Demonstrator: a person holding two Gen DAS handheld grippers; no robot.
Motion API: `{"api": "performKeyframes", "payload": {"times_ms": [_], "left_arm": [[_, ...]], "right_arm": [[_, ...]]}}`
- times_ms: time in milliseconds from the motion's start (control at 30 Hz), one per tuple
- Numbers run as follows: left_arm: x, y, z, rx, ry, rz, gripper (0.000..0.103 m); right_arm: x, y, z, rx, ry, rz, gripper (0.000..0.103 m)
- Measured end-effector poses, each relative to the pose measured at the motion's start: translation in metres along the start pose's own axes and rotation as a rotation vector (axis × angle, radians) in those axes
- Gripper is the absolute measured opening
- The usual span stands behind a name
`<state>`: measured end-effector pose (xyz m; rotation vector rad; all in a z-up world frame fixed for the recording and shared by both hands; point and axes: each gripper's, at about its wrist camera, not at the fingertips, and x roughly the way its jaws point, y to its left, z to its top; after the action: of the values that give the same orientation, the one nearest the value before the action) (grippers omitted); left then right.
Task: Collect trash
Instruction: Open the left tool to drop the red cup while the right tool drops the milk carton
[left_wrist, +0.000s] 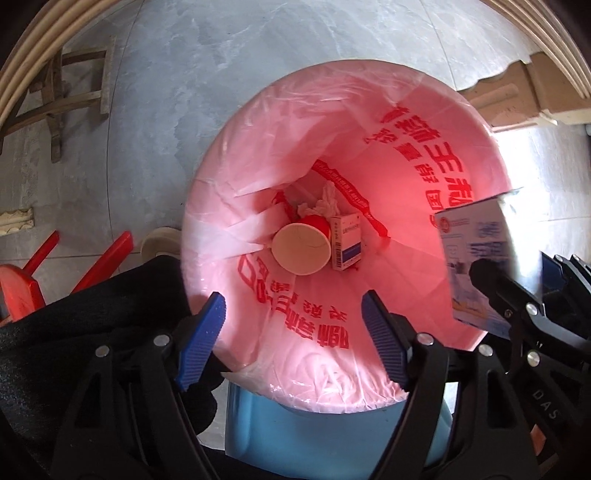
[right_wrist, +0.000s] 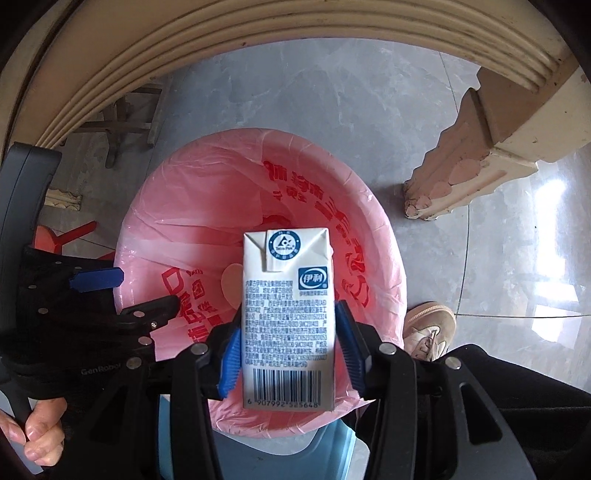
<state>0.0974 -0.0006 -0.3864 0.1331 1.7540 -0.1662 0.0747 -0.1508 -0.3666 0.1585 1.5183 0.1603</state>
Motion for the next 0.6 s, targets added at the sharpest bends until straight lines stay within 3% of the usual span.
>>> {"api": "performKeyframes", "payload": {"times_ms": [133,600], "left_arm": [[0.0015,0.0016,0.0012,-0.002,0.007,-0.001,0.075],[0.0001,-0.0061,-0.0009,0.015,-0.009,0.013,0.076]], "right_arm": [[0.0027,0.0003,0.0002,0.004,0.009,-0.007,0.054],[0.0037,0.0021,0.0002,-0.007,0.013,-0.018,0.055]]}}
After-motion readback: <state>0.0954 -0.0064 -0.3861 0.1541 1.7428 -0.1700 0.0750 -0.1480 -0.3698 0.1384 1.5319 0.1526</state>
